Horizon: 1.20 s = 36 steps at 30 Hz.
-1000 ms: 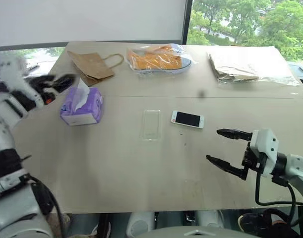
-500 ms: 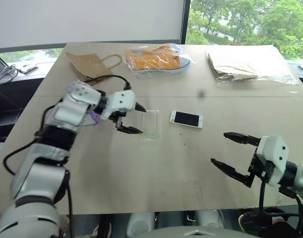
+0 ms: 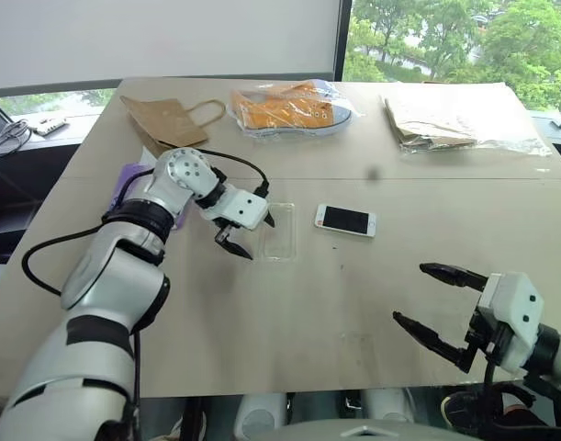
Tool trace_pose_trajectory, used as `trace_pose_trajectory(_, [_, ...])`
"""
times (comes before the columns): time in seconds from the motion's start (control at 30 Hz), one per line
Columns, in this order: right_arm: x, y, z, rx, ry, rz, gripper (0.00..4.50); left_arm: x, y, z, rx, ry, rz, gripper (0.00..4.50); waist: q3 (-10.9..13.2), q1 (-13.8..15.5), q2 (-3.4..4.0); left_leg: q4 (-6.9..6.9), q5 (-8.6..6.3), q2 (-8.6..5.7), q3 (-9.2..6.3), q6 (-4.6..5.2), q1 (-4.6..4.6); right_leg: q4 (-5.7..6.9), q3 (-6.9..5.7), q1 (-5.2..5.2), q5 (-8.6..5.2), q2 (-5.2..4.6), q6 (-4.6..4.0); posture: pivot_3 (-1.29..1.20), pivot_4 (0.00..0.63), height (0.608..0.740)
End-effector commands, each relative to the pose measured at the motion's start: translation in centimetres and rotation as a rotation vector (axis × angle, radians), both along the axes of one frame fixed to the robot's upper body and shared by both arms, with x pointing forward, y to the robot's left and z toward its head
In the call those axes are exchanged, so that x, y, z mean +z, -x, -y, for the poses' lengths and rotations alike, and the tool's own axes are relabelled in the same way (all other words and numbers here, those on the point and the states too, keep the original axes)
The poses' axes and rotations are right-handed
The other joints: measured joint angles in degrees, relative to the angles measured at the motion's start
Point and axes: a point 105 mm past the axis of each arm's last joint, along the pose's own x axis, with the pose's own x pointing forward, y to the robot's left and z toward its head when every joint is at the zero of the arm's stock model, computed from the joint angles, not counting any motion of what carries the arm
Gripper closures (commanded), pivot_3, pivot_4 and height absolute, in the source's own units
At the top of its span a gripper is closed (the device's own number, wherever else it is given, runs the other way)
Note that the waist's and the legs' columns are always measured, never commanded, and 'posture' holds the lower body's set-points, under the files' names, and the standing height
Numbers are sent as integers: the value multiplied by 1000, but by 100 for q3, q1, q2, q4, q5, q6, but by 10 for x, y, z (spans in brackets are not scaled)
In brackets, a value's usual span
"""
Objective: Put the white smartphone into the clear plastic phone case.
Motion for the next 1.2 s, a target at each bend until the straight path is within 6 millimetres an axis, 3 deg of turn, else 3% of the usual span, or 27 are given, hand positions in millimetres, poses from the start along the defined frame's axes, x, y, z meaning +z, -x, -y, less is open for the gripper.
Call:
trace_pose_trajectory(0.03, [10, -1, -4, 9, 10, 64, 0, -14, -2, -2, -17, -67, 24, 1876, -13, 17, 10, 1, 0, -1, 1, 1, 3, 0, 1, 2, -1, -1, 0, 0, 150, 740])
trace_pose_trajectory(0.17, [12, -4, -7, 14, 10, 79, 0, -24, 1, 1, 7, -46, -26, 3748, -40, 96, 52, 10, -5, 0, -10, 8, 39, 1, -11, 44, -15, -7, -19, 0, 150, 740])
trace_pose_trajectory(0.27, [17, -6, -10, 8, -12, 97, 0, -23, 4, -1, 69, 7, -96, 4428, -49, 68, 59, 20, -4, 2, -14, 9, 39, 6, -11, 46, -14, -8, -20, 0, 150, 740])
trace_pose_trajectory(0.37, [17, -6, -13, 15, -15, 98, 0, -17, 9, 5, 183, 102, -191, 4428, -50, 51, 62, 21, -7, 1, -10, 12, 37, 5, -4, 45, -14, -7, -20, 0, 150, 740])
trace_pose_trajectory(0.5, [15, -7, -16, 20, -23, 93, 0, 0, 46, 20, 264, 130, -367, 4428, -44, -45, 61, 20, -12, 5, -13, 19, 12, 5, 20, 29, -9, -8, -27, 0, 150, 740])
trace_pose_trajectory(0.7, [13, -9, -18, 37, -29, 91, 0, 16, 83, 66, 458, 220, -516, 4428, -43, -45, 59, 48, -16, -8, -23, 23, -53, 1, 16, -16, -11, -9, 22, 0, 150, 740])
trace_pose_trajectory(0.83, [14, -10, -17, 47, -19, 92, 0, 6, 89, 87, 510, 251, -504, 4428, -43, -58, 59, 48, -16, -10, -25, 26, -42, 5, 22, -10, -17, 11, 29, 0, 150, 740])
trace_pose_trajectory(0.93, [14, -10, -16, 50, -13, 91, 0, -9, 83, 92, 535, 249, -446, 4428, -43, -68, 59, 47, -15, -5, -33, 25, -33, 12, 77, -7, -18, 65, 25, 0, 150, 740])
trace_pose_trajectory(1.2, [14, -9, -16, 52, -3, 88, 0, -24, 73, 102, 513, 244, -356, 4428, -43, -55, 59, 45, -15, -4, -29, 25, -34, 14, 114, -9, -28, 74, 8, 0, 150, 740])
